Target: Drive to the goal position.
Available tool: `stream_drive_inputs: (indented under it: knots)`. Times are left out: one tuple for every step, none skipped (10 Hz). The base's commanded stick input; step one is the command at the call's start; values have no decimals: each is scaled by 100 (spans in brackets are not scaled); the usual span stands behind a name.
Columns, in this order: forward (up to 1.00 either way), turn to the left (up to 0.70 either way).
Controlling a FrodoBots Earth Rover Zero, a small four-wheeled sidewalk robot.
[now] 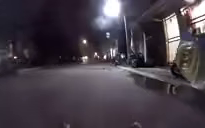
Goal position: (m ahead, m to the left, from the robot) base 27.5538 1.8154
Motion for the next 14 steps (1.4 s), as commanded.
stream_drive_inputs:
  knots:
    - [100, 0]
    - [100, 0]
    - [100, 0]
    - [100, 0]
    - [100, 0]
    - [100, 0]
    - [100, 0]
    - [100, 0]
    - [100, 0]
    - [100, 0]
    - [100, 0]
    - [100, 0]
    - [100, 0]
    - [100, 0]
